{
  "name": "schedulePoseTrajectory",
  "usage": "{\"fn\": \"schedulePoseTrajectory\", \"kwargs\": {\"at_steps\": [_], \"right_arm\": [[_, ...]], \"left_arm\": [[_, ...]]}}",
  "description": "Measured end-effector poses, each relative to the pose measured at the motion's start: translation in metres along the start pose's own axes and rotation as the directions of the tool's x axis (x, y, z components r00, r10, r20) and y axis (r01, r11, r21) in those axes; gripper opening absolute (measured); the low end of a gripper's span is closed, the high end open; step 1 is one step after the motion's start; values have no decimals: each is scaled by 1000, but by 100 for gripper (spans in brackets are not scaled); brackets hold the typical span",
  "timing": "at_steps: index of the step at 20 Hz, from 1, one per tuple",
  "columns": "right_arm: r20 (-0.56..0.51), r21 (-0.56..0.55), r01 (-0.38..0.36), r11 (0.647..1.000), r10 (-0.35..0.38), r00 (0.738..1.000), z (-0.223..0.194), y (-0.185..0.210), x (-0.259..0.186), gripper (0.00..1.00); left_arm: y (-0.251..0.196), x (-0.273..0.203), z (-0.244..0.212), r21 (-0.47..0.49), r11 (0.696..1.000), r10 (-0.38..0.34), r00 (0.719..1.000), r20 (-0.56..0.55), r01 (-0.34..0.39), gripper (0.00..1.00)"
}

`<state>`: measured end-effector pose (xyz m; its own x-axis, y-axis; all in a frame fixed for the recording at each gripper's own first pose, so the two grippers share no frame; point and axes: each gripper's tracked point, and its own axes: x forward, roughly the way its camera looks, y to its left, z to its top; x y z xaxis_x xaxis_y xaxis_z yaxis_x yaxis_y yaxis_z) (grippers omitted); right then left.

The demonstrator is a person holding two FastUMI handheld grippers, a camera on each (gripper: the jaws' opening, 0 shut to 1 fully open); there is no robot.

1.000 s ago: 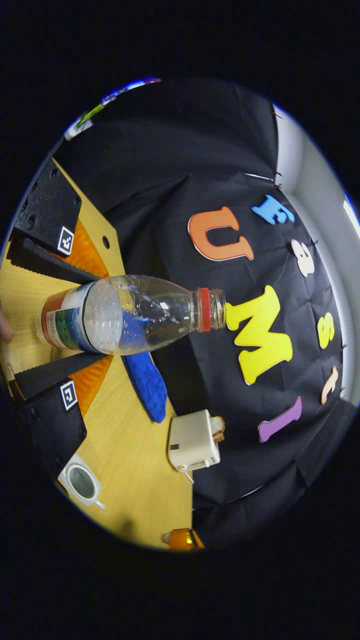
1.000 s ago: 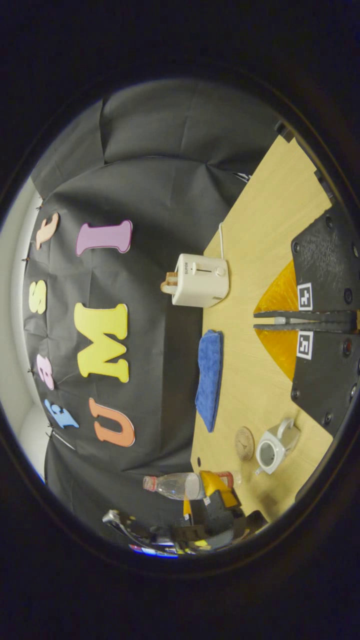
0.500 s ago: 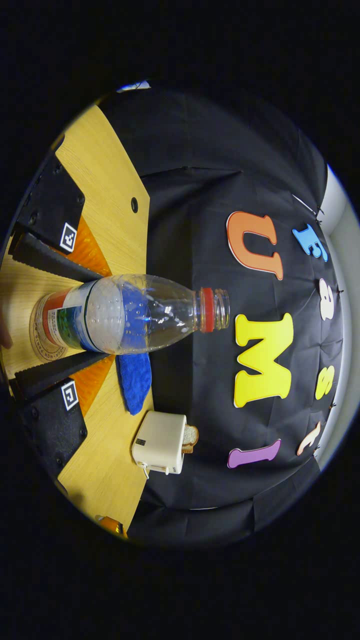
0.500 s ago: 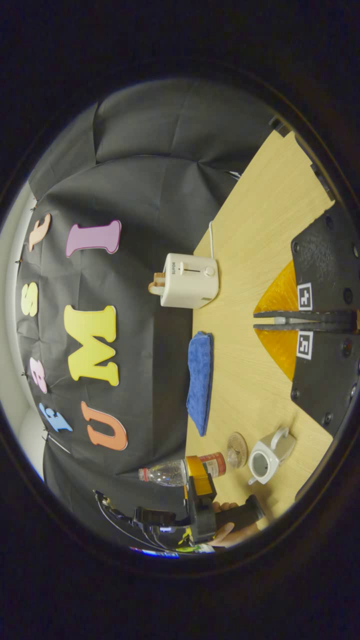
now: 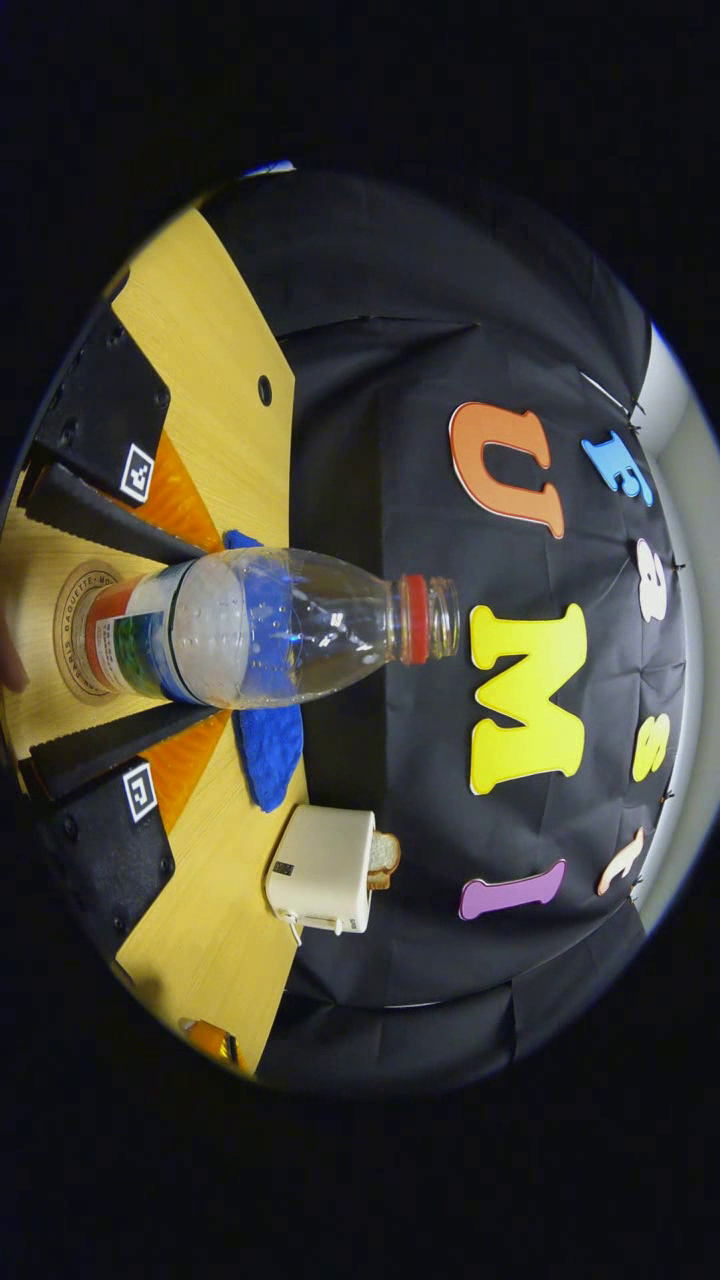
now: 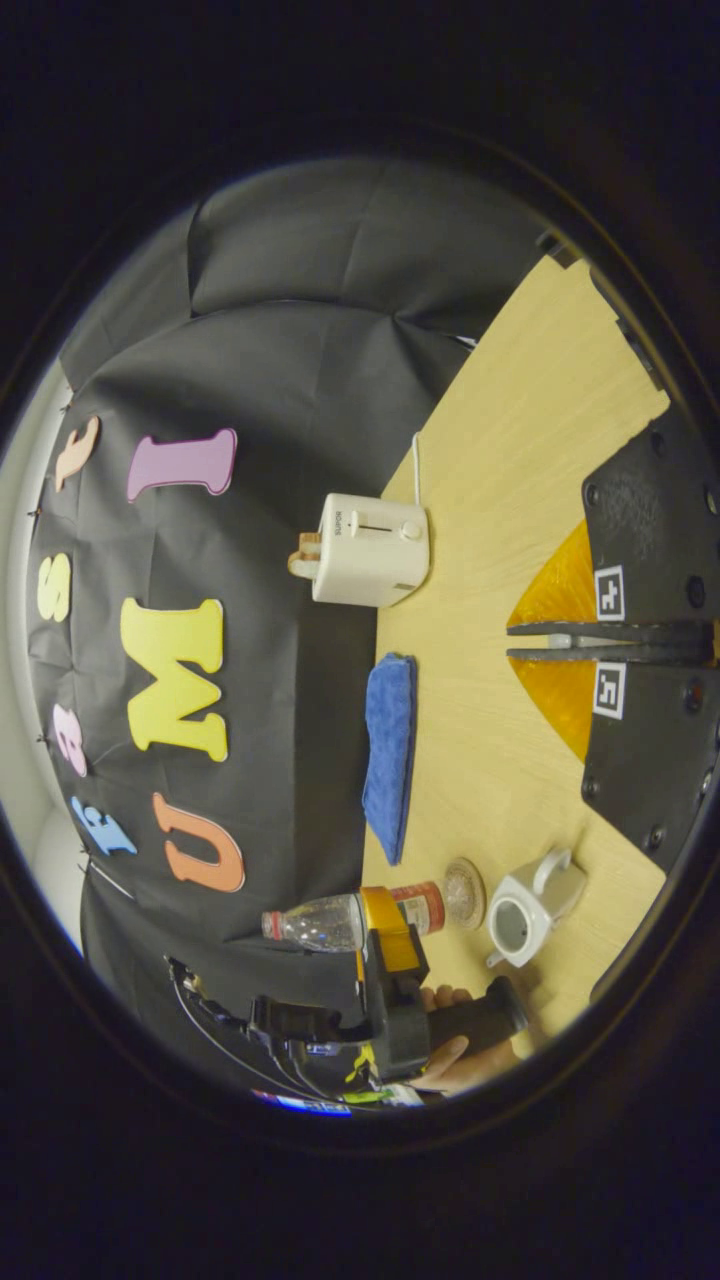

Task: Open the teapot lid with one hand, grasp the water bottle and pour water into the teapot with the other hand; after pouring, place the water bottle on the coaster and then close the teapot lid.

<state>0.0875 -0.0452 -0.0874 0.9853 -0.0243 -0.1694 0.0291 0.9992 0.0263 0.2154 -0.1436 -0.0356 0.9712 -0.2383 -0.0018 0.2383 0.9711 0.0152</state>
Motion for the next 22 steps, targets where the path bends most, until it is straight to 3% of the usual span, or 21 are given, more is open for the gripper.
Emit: {"fn": "schedulePoseTrajectory", "kwargs": {"at_steps": [5,6,13,15,17,18,19,22], "right_arm": [[-1,3,3,1000,-3,1000,-1,-2,1,0],[-4,4,2,1000,-2,1000,-2,-2,1,0],[6,-3,-2,1000,2,1000,2,0,-3,0],[9,-4,-6,1000,6,1000,4,0,-5,0],[16,7,-19,1000,19,1000,9,2,-9,3],[23,9,-21,1000,21,1000,11,2,-12,3],[30,4,-18,1000,17,999,14,1,-14,0],[49,0,-13,1000,13,999,20,1,-18,0]], "left_arm": [[3,0,-1,65,998,24,1000,6,-24,82],[6,-1,-2,74,997,27,1000,3,-27,87],[6,-14,4,49,999,0,1000,12,-1,94],[8,-21,2,39,999,-7,1000,1,7,88],[-1,-31,5,9,998,-55,998,5,55,94],[1,-36,6,9,999,-53,998,16,53,100],[7,-40,5,9,999,-39,999,17,39,96],[17,-57,0,-25,1000,-18,1000,12,18,97]]}}
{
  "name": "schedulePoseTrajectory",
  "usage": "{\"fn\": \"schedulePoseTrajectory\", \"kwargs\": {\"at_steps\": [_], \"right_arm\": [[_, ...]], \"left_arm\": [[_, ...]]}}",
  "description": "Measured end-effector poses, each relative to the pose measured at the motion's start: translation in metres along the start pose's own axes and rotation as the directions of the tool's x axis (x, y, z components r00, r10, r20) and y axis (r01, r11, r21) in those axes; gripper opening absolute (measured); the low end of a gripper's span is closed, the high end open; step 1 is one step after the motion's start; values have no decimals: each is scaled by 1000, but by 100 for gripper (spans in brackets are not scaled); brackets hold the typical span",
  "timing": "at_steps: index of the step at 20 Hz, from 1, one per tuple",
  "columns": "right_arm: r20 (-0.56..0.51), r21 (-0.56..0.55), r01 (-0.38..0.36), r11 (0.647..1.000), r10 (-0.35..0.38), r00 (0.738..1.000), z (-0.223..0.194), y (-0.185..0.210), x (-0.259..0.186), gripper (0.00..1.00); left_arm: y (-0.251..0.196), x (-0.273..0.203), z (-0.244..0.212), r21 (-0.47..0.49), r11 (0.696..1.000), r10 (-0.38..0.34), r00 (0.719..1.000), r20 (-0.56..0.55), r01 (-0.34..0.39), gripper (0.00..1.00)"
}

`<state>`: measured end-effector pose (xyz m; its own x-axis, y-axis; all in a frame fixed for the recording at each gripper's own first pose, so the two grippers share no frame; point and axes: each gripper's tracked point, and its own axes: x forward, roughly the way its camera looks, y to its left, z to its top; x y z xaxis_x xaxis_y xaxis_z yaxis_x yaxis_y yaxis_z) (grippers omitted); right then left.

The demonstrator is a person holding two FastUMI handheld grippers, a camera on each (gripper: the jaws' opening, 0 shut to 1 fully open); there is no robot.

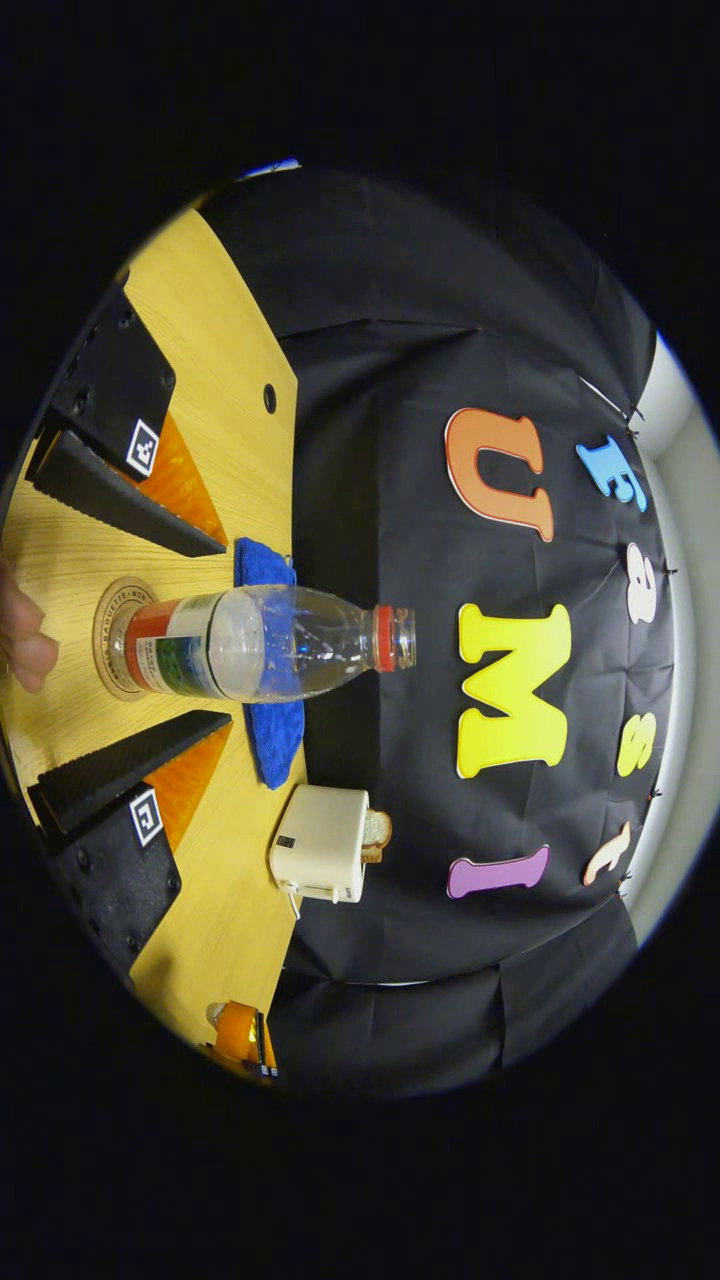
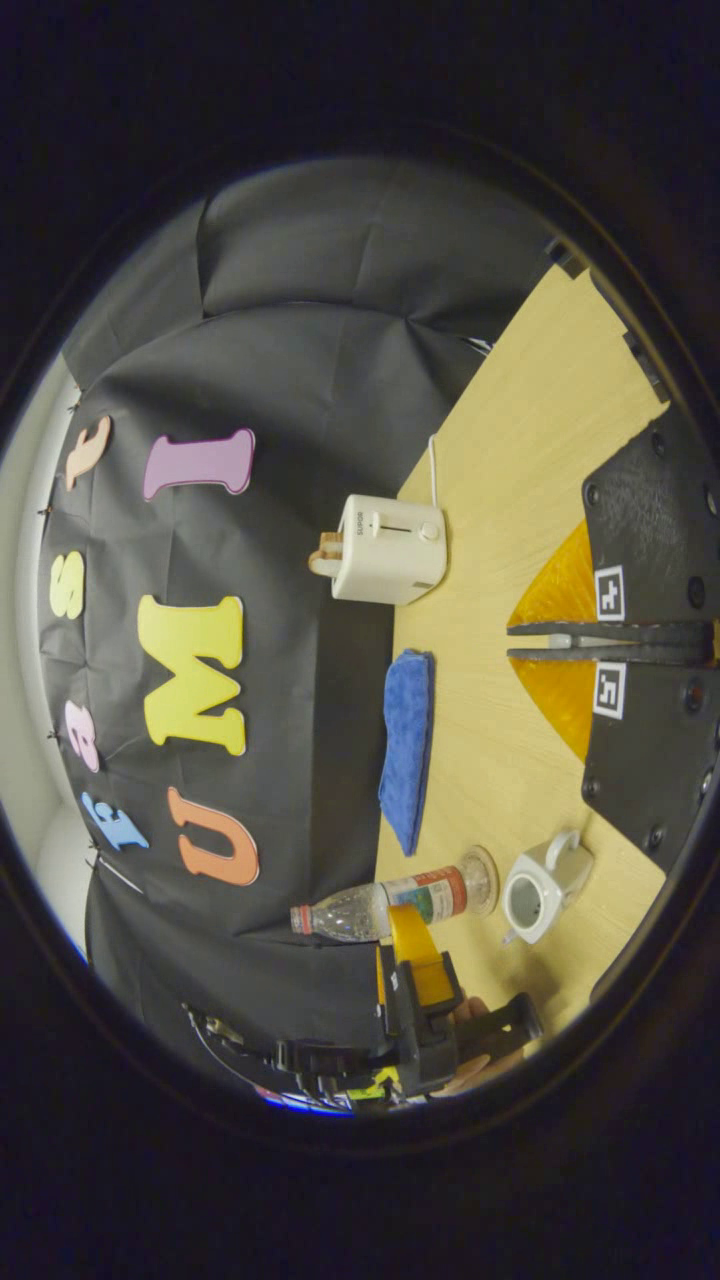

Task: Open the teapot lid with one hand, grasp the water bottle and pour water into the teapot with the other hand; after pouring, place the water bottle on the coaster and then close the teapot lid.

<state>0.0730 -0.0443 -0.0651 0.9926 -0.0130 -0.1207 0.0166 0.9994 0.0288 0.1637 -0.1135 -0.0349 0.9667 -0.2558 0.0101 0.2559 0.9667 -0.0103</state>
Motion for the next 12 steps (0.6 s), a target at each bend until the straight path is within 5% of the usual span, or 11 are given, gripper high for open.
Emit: {"fn": "schedulePoseTrajectory", "kwargs": {"at_steps": [7,12], "right_arm": [[47,-24,-77,997,78,996,16,23,-20,1],[30,20,-185,982,185,982,15,45,-16,0]], "left_arm": [[31,-69,-21,-3,989,147,989,-6,-147,97],[25,-113,-16,-87,985,151,988,12,-150,97]]}}
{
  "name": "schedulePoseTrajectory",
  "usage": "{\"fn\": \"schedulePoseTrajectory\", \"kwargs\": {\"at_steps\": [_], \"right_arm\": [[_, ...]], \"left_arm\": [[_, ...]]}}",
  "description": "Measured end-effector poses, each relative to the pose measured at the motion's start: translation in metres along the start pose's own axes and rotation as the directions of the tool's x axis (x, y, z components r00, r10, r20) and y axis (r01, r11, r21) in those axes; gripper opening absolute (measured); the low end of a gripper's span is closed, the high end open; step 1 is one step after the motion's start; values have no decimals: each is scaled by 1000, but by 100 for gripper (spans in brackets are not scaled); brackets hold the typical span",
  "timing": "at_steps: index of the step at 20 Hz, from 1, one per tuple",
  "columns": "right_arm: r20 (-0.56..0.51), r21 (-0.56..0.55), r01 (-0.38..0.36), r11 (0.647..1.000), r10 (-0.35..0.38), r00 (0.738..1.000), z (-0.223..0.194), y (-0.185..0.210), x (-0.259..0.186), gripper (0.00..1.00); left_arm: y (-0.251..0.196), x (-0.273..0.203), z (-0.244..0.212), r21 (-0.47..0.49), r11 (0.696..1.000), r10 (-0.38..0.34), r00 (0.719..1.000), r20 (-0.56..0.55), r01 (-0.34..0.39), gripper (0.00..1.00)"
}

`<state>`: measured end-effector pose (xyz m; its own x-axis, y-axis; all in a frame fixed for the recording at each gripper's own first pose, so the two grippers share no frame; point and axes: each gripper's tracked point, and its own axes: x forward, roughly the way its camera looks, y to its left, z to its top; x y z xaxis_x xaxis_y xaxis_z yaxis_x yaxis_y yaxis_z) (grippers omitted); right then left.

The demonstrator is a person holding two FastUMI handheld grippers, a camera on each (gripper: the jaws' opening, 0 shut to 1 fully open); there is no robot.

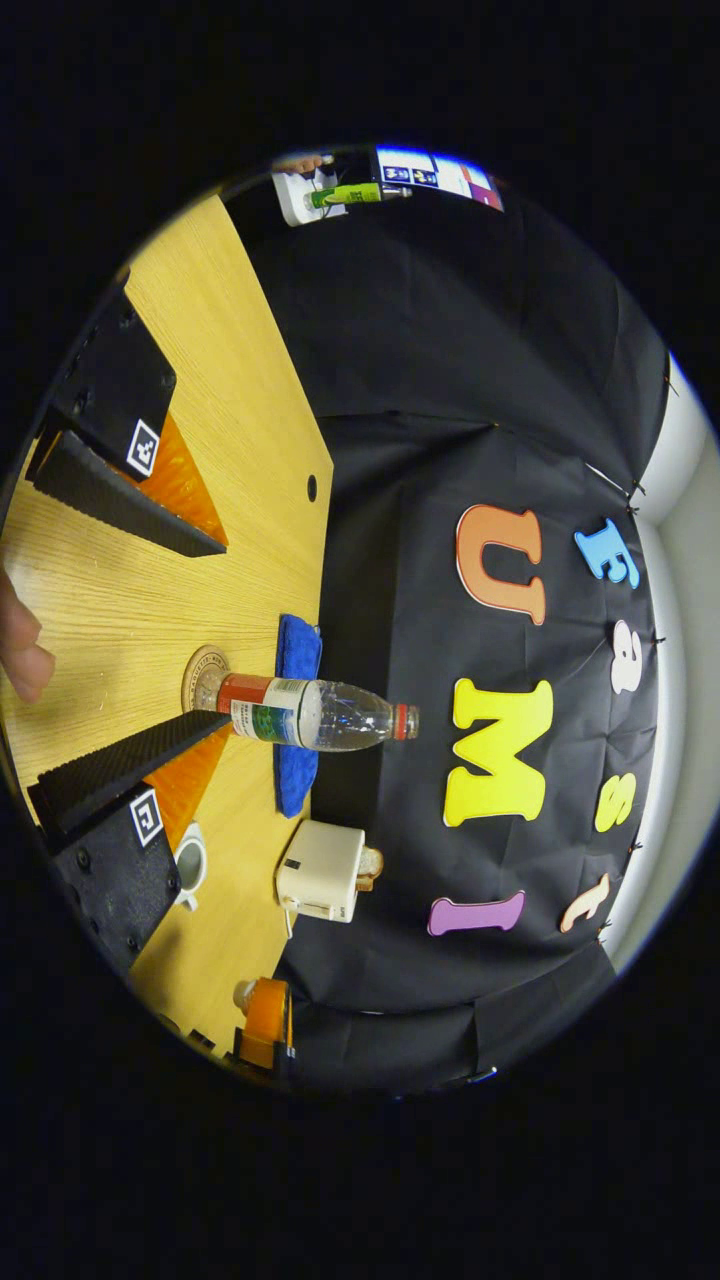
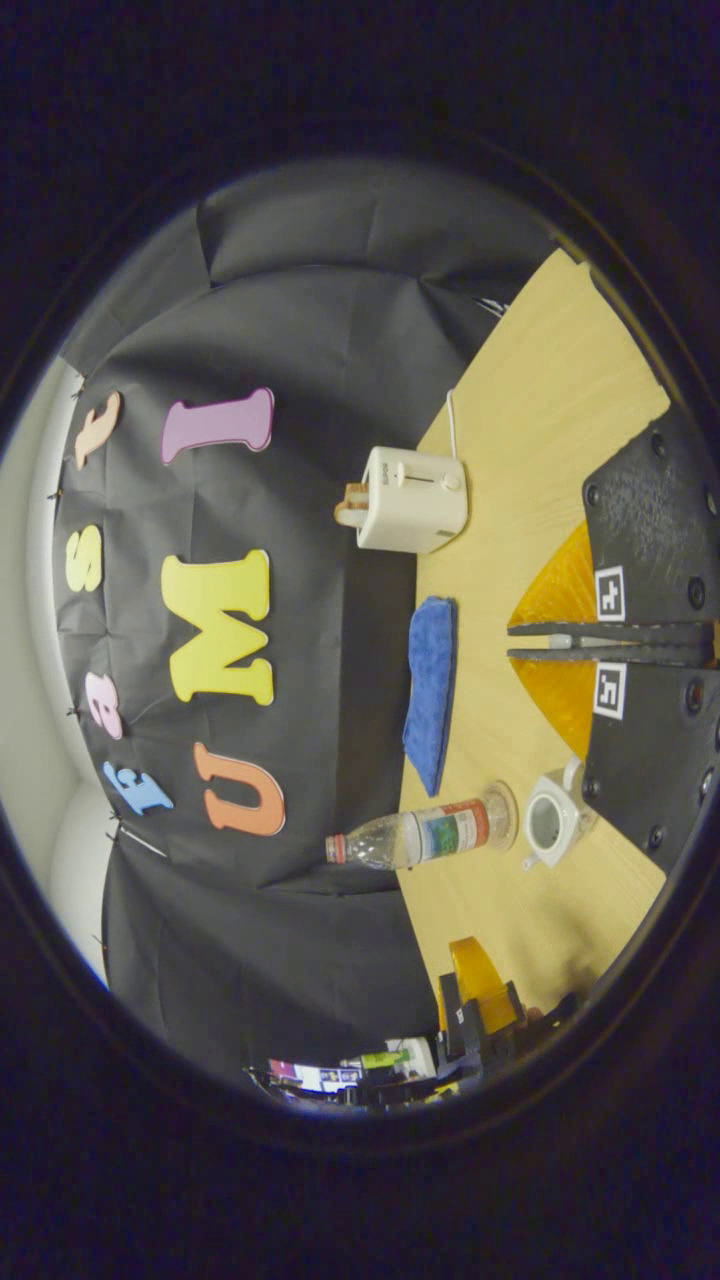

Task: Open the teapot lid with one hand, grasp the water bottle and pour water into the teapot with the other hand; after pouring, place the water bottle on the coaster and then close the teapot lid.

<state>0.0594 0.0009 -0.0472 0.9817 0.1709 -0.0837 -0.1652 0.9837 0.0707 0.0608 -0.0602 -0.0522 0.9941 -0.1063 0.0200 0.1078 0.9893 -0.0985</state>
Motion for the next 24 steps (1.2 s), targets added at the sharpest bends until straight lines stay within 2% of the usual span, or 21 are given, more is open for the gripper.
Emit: {"fn": "schedulePoseTrajectory", "kwargs": {"at_steps": [2,5,12,15,20,24], "right_arm": [[-16,12,-56,998,56,998,4,14,7,0],[-23,10,-103,995,103,994,12,32,17,1],[-64,20,-183,983,184,981,-4,88,34,2],[-86,12,-198,980,198,976,-13,105,42,2],[-108,-20,-189,982,186,977,-22,116,54,4],[-107,-69,-194,979,186,977,-22,126,57,5]], "left_arm": [[5,-10,22,32,999,6,999,36,-7,97],[18,-26,42,59,998,19,998,62,-23,96],[45,-60,77,-1,1000,20,997,76,-20,97],[59,-71,92,8,999,37,993,112,-38,96],[46,-68,81,44,998,-46,996,76,43,97],[49,-63,72,74,997,-32,998,50,29,98]]}}
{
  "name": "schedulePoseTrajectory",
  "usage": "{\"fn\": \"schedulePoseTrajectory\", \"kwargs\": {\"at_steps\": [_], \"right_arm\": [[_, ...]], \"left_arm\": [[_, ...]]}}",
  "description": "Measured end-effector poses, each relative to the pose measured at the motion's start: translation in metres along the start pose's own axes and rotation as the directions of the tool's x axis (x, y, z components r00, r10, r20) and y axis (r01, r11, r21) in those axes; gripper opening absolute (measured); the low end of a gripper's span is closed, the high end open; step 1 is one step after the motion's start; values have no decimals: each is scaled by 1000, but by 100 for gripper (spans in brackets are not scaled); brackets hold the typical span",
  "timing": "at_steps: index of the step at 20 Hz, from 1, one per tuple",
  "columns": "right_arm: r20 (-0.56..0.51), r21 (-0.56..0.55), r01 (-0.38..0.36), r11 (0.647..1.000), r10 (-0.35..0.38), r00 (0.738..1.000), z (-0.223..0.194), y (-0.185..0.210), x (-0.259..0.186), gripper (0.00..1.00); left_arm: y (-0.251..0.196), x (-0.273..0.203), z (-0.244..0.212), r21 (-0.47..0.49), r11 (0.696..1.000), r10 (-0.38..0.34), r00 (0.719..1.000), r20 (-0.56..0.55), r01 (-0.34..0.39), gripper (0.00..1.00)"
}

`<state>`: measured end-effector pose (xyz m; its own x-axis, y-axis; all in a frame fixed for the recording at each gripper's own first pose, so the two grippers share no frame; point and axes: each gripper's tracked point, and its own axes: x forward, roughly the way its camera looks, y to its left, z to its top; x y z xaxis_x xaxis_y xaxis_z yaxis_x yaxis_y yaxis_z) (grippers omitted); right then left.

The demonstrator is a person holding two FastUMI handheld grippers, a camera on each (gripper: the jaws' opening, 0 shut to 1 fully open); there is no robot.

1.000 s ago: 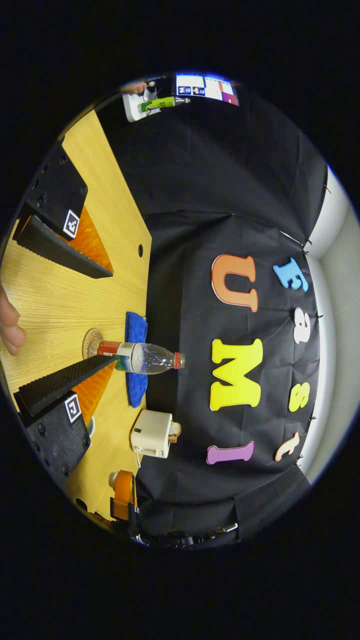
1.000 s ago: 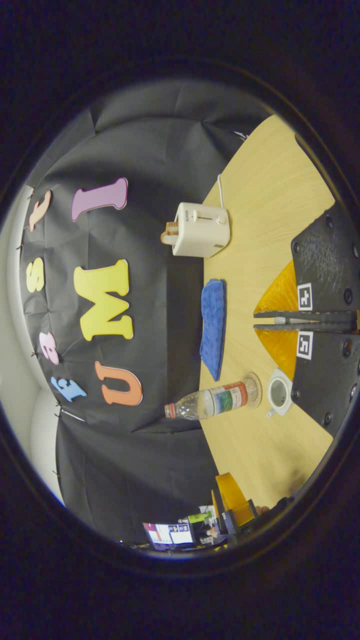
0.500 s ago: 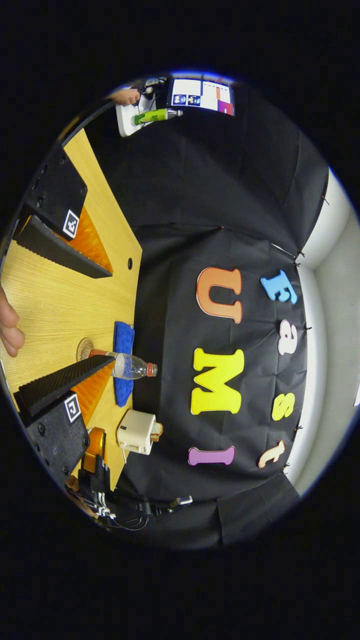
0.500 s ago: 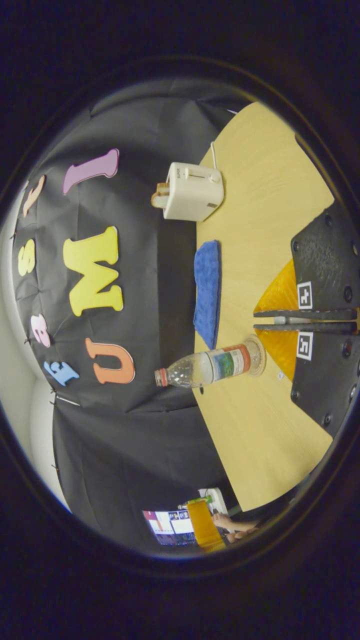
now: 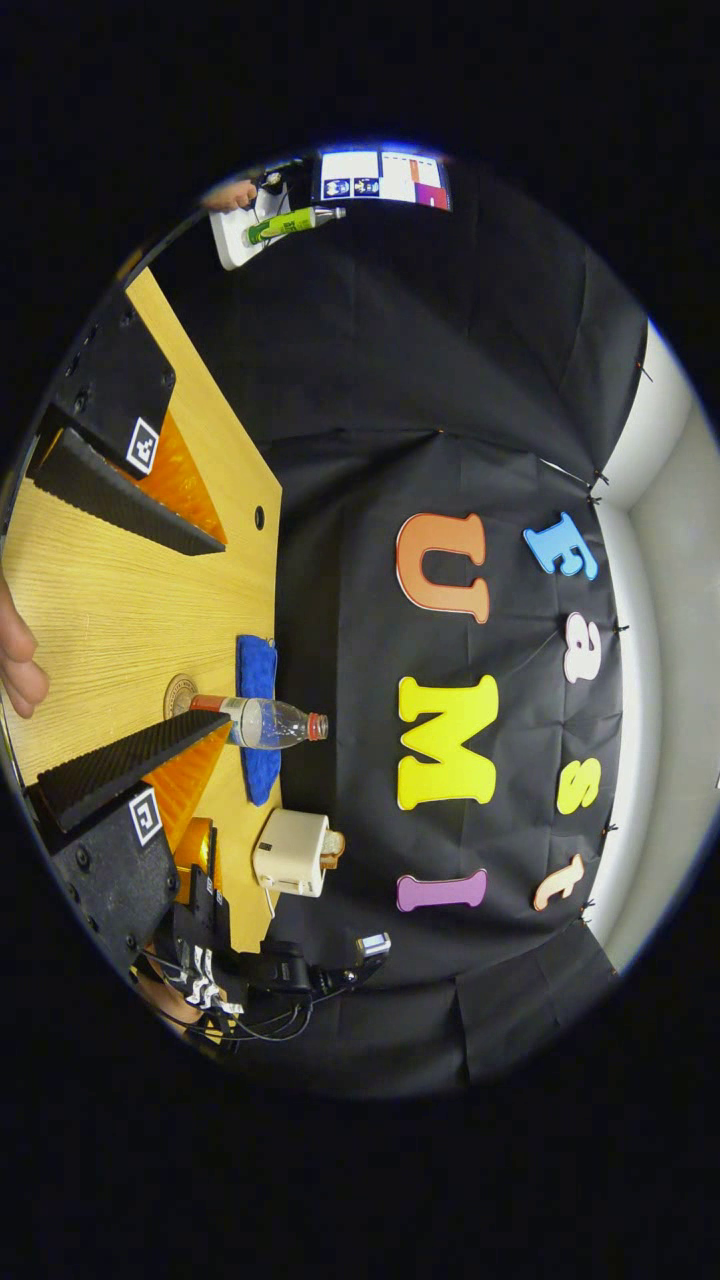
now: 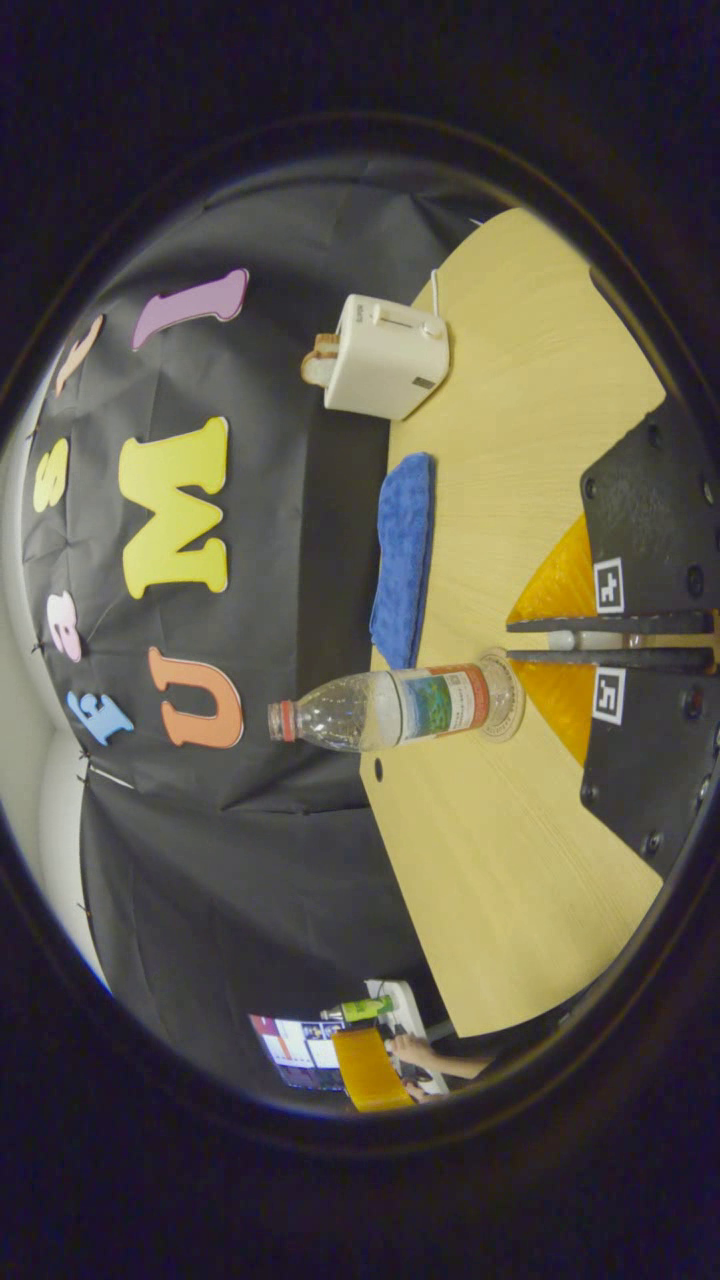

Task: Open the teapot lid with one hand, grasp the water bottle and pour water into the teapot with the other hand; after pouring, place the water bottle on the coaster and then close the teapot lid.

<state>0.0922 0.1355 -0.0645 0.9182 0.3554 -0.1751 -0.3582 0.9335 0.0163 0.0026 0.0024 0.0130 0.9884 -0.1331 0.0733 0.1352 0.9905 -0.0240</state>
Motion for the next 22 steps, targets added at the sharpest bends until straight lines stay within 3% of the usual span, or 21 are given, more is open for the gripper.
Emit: {"fn": "schedulePoseTrajectory", "kwargs": {"at_steps": [8,13,15,16,18,20,22], "right_arm": [[41,13,-12,1000,11,999,20,3,-14,7],[85,1,58,998,-58,995,32,-14,-42,36],[104,2,58,998,-58,993,40,-16,-57,60],[129,-8,63,998,-61,990,47,-18,-65,67],[172,-32,125,992,-118,978,58,-33,-84,97],[213,-31,175,984,-165,963,71,-45,-101,95],[229,-5,177,984,-171,958,78,-49,-119,95]], "left_arm": [[1,-1,2,-1,1000,-1,1000,5,1,98],[-3,-3,4,23,1000,-6,1000,2,6,98],[-3,-3,5,42,999,-4,1000,5,3,98],[-4,-3,6,49,999,-3,1000,11,3,97],[-5,-3,7,63,998,-4,1000,19,3,97],[-7,-3,6,77,997,-1,1000,16,-1,98],[-6,-3,7,90,996,8,1000,16,-9,98]]}}
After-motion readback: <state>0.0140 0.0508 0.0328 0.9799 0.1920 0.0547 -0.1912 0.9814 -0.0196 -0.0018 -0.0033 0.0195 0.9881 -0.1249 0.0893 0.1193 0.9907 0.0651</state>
